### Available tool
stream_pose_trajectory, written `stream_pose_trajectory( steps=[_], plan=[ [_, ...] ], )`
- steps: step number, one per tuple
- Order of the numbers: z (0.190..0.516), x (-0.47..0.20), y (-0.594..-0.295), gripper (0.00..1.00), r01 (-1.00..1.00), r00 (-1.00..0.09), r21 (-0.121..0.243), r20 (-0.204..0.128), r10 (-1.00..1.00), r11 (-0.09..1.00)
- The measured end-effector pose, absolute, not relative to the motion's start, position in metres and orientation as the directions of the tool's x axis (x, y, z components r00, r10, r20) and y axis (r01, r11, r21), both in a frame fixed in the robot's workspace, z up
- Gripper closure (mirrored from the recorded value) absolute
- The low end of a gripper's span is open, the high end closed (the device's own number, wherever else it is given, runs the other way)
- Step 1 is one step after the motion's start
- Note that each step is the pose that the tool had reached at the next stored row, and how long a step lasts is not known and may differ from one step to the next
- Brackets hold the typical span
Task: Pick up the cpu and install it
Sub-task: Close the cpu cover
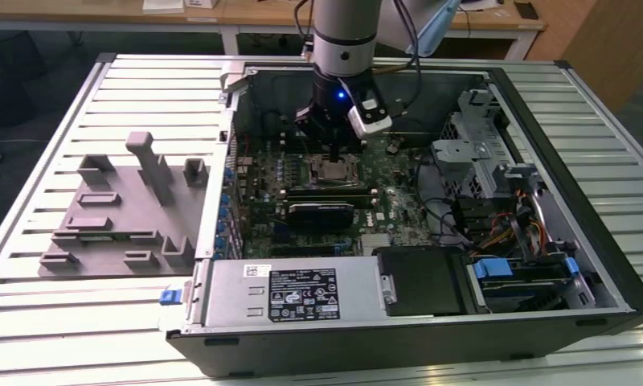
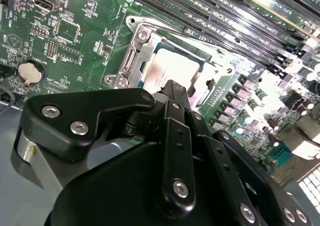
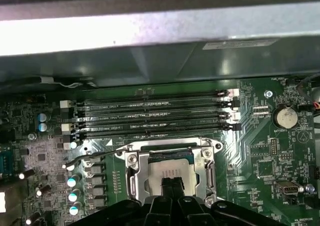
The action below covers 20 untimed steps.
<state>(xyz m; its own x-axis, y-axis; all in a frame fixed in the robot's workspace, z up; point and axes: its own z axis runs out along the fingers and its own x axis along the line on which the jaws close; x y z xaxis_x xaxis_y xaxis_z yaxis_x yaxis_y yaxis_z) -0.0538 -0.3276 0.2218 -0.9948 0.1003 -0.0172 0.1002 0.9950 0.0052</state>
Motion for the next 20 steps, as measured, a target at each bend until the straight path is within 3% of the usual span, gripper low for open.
stream_pose_trajectory(
  steps=[20],
  plan=[
    [0.214, -0.07, -0.337, 0.89, 0.1, -0.995, 0.008, -0.019, 0.1, 0.995]
  ],
)
